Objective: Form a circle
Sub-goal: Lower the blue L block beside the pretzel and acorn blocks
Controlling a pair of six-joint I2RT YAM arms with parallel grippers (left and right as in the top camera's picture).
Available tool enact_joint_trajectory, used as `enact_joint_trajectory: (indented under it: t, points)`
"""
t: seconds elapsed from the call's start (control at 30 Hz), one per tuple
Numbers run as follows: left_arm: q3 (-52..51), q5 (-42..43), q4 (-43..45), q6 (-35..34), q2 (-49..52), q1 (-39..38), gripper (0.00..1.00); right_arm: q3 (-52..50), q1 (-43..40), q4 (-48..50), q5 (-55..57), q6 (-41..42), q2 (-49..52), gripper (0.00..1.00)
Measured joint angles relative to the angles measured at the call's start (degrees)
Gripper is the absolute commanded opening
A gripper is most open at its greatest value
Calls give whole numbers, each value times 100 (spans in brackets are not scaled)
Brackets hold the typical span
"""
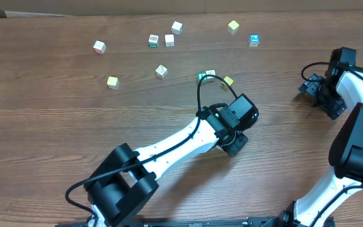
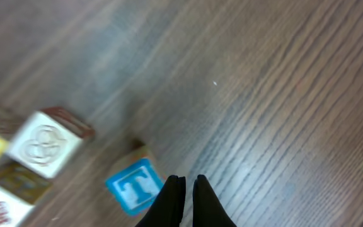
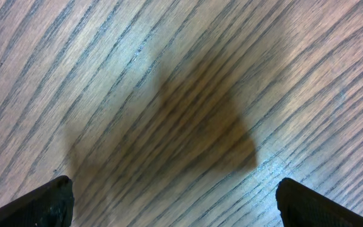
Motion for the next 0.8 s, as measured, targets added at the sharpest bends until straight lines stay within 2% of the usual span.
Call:
enact_joint_trajectory:
  t: [0.8]
  points:
    - [-35, 125, -13, -494, 363, -31, 4, 0, 0, 2, 0, 0, 0, 100]
